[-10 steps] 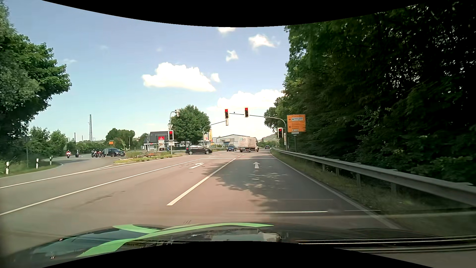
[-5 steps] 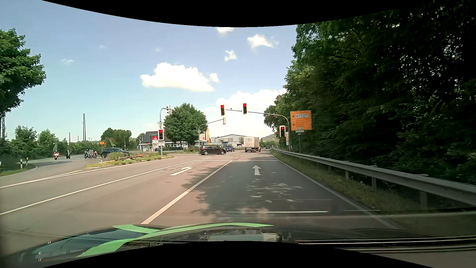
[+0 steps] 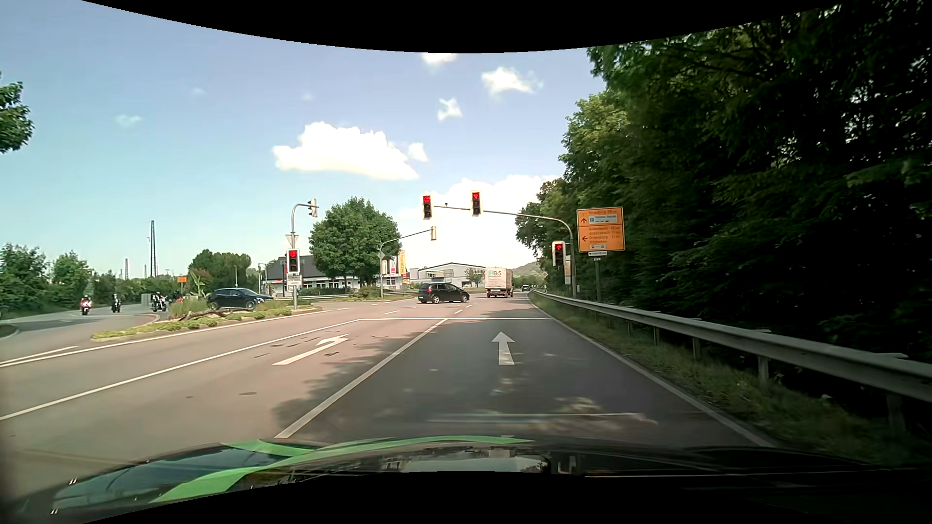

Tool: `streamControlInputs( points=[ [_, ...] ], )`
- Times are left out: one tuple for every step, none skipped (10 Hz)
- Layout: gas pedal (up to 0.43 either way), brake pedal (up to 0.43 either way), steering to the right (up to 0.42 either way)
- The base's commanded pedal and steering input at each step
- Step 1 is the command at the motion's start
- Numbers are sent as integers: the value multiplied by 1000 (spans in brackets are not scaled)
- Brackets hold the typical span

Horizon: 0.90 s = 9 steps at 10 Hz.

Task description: Follow the waypoints while adhering to traffic rules and regulations

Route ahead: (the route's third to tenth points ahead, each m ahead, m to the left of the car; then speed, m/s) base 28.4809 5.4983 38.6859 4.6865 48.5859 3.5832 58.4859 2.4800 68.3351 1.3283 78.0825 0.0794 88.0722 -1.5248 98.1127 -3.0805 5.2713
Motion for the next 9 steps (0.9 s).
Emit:
streamControlInputs(
  points=[
    [0, 104, 0],
    [0, 104, 0],
    [0, 104, 0],
    [0, 98, -1],
    [0, 91, -1],
    [0, 98, 0],
    [0, 110, 0],
    [0, 116, -1],
    [0, 122, -1]
  ],
)
